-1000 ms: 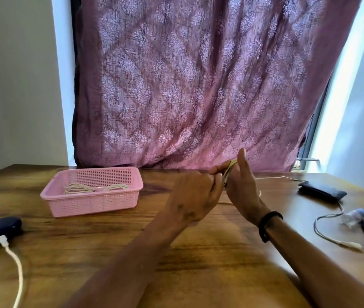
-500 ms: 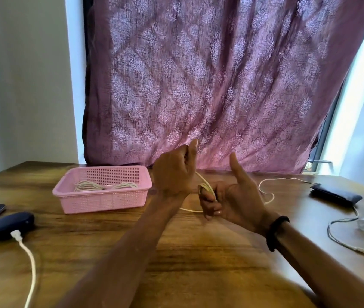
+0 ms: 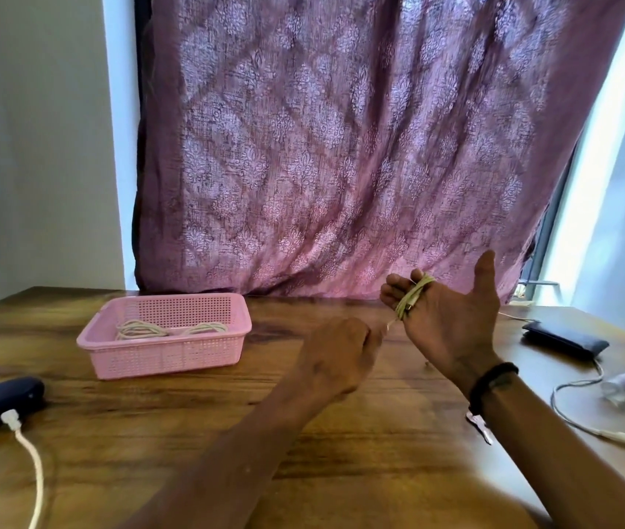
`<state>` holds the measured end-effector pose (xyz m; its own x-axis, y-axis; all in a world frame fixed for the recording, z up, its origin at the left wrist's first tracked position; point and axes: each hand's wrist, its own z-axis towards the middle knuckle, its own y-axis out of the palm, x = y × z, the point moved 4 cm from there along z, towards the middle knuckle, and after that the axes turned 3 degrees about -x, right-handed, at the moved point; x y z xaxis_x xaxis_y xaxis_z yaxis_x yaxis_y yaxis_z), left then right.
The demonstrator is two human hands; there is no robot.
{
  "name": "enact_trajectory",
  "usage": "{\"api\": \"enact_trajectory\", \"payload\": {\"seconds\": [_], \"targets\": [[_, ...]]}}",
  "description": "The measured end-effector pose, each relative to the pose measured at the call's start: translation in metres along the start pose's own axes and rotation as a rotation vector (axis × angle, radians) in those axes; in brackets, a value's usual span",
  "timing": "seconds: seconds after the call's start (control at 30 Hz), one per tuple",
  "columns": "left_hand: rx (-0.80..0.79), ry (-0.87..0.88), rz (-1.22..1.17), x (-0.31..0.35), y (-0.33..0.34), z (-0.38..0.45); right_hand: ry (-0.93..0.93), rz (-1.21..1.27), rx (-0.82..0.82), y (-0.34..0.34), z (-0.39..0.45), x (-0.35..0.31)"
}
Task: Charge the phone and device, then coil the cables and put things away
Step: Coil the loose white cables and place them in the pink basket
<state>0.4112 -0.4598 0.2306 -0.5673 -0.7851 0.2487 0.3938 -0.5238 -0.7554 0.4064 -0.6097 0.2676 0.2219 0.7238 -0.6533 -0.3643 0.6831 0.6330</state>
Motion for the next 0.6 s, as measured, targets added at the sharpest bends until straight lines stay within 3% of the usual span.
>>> {"api": "enact_trajectory", "payload": {"seconds": [0.07,0.17,0.3,0.43,0.53,0.6], "targets": [[0.016,0.082,0.050,0.011,-0.008,-0.002,-0.030,-0.119,0.008,-0.007,0.004,0.003],[0.178,0.196,0.103,0.020,-0.033,-0.003,-0.058,-0.437,0.038,-0.016,0.008,0.010],[0.261,0.112,0.081,0.015,-0.053,0.003,0.005,-0.872,-0.101,-0.004,-0.001,0.033],[0.384,0.088,0.071,0.006,-0.068,0.009,0.250,-0.980,-0.306,0.007,-0.016,0.057],[0.454,0.048,0.077,-0.009,-0.072,0.007,0.448,-0.860,-0.413,0.013,-0.027,0.067],[0.449,0.003,0.048,-0.018,-0.070,0.007,0.449,-0.773,-0.412,0.019,-0.027,0.066]]}}
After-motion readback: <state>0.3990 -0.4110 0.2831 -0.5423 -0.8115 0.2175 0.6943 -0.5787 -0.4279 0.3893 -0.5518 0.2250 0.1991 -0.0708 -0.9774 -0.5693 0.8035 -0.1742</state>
